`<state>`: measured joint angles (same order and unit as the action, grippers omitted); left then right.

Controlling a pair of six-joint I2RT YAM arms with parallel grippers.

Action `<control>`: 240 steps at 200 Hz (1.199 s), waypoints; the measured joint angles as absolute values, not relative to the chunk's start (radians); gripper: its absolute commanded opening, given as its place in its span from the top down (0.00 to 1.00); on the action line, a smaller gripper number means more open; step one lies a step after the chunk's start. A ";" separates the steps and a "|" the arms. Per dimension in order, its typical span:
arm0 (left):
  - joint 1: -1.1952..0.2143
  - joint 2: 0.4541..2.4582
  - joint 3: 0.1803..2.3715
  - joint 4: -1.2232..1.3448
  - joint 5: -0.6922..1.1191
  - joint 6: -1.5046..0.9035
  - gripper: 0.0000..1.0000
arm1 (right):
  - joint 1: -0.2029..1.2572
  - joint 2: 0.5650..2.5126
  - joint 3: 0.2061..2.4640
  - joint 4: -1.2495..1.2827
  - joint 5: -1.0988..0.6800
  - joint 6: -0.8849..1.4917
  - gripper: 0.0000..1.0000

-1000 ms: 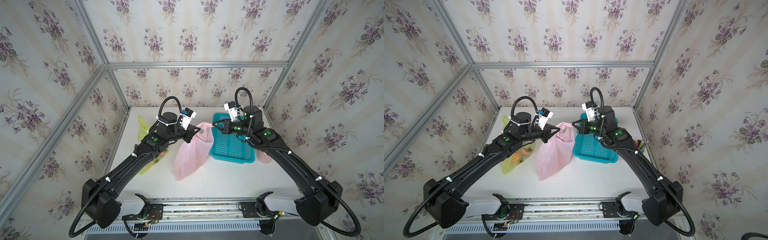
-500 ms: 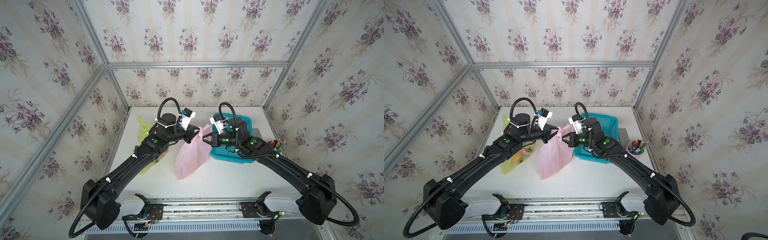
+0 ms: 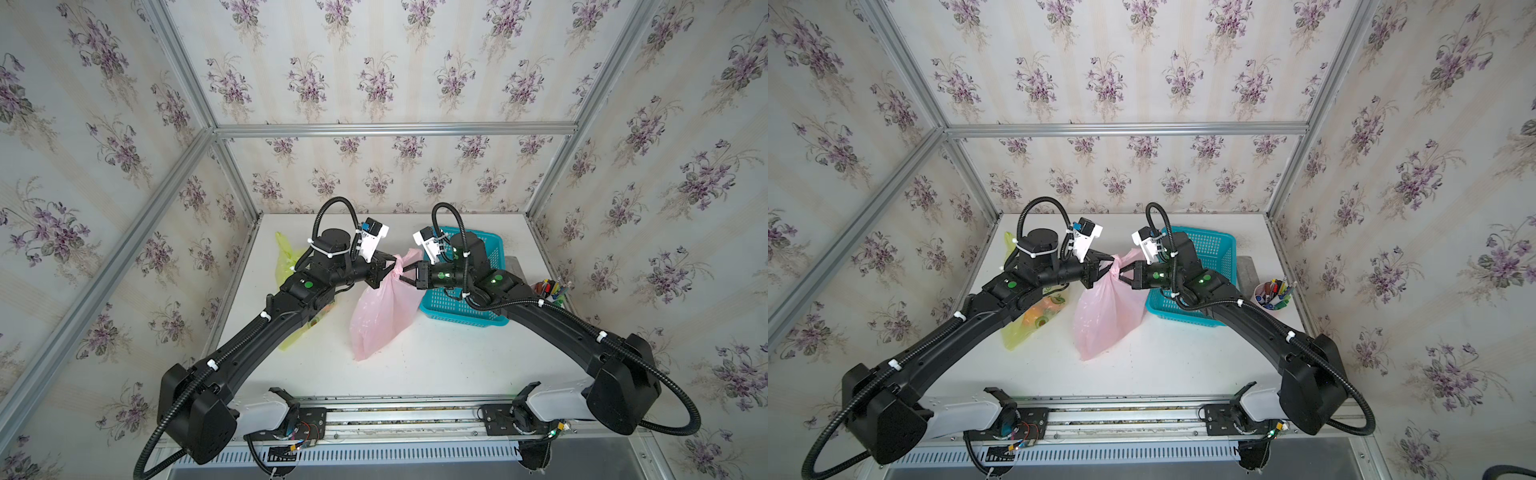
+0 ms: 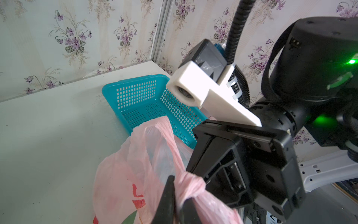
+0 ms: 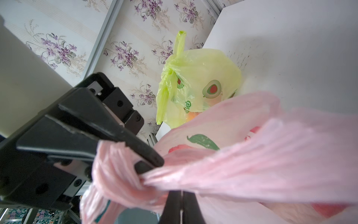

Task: Place the peach into a plastic bag & tie a knot
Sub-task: Cross the plastic bag at the center of the board.

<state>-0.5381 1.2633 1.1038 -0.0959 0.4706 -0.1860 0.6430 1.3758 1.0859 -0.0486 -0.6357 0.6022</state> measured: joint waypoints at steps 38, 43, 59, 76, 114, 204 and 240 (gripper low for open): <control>-0.544 1.217 1.079 -0.120 0.371 -0.165 0.98 | 0.643 1.370 1.109 -0.089 -0.624 0.597 1.00; -0.545 1.214 1.076 -0.120 0.364 -0.165 0.98 | 0.643 1.370 1.110 -0.091 -0.628 0.596 1.00; -0.551 1.208 1.061 -0.112 0.344 -0.165 0.98 | 0.647 1.372 1.110 -0.091 -0.644 0.599 1.00; -0.552 1.208 1.047 -0.097 0.339 -0.168 0.99 | 0.656 1.382 1.111 -0.090 -0.649 0.600 1.00; -0.553 1.208 1.032 -0.058 0.340 -0.194 0.99 | 0.674 1.406 1.111 -0.072 -0.664 0.611 1.00; -0.554 1.212 1.029 -0.038 0.399 -0.226 0.97 | 0.686 1.461 1.117 0.042 -0.640 0.683 1.00; -0.553 1.208 1.029 -0.038 0.401 -0.230 0.95 | 0.678 1.474 1.117 0.086 -0.596 0.711 1.00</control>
<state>-0.5533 1.2079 1.0294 -0.0383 0.4011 -0.2298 0.6777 1.4742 1.1172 0.0864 -0.5964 0.7113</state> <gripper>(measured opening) 0.053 0.049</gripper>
